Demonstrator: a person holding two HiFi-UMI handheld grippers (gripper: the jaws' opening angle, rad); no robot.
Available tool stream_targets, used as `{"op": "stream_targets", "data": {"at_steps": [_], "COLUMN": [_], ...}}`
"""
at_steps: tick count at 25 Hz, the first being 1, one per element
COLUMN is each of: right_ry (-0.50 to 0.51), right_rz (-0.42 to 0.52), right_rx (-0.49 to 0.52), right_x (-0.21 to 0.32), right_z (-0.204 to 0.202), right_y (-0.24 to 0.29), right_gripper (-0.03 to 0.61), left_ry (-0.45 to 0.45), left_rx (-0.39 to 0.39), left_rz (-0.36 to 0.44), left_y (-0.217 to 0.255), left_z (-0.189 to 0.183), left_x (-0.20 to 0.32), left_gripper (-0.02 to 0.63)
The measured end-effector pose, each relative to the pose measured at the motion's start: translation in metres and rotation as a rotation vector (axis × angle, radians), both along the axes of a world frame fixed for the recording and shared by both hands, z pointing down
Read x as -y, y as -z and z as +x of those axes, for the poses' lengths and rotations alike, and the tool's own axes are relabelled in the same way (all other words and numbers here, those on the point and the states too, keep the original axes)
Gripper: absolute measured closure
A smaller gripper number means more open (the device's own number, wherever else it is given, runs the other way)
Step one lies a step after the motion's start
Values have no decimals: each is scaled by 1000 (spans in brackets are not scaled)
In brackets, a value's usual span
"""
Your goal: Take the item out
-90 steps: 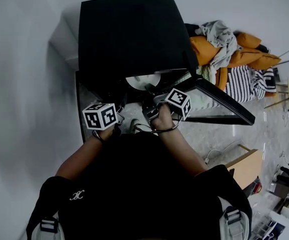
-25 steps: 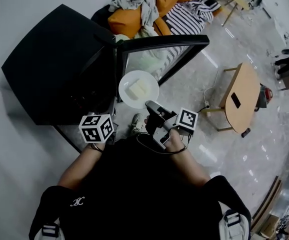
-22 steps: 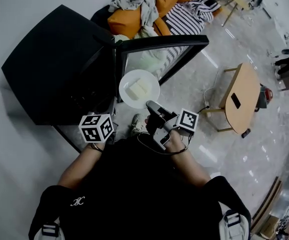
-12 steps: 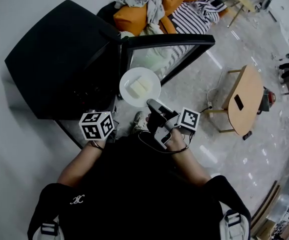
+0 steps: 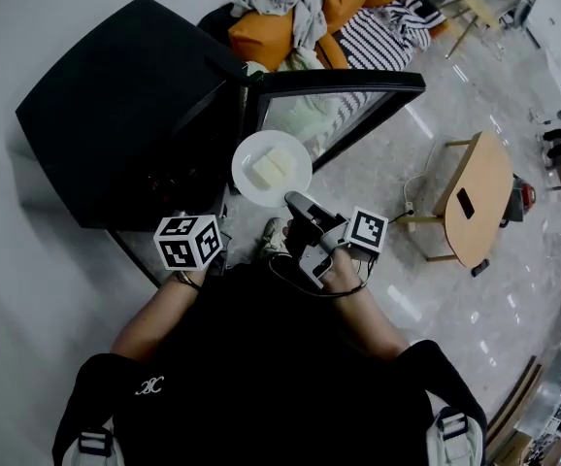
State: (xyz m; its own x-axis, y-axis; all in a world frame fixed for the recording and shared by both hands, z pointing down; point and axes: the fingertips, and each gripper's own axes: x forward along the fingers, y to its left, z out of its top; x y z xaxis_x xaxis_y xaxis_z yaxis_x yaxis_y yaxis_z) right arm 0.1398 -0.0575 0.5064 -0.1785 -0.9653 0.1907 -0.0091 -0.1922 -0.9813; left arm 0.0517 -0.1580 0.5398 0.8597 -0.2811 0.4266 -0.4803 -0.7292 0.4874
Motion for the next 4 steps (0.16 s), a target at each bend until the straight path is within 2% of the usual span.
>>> {"op": "stream_targets", "data": {"at_steps": [4], "right_ry": [5], "right_rz": [7], "right_rx": [-6], "right_x": [5], "right_z": [-5], "right_y": [2], "right_gripper": [557], "left_ry": [-2], "left_rx": [-2], "left_rz": [-1], "left_y": [0], "left_z": [-3], "left_x": [4], "left_gripper": [606]}}
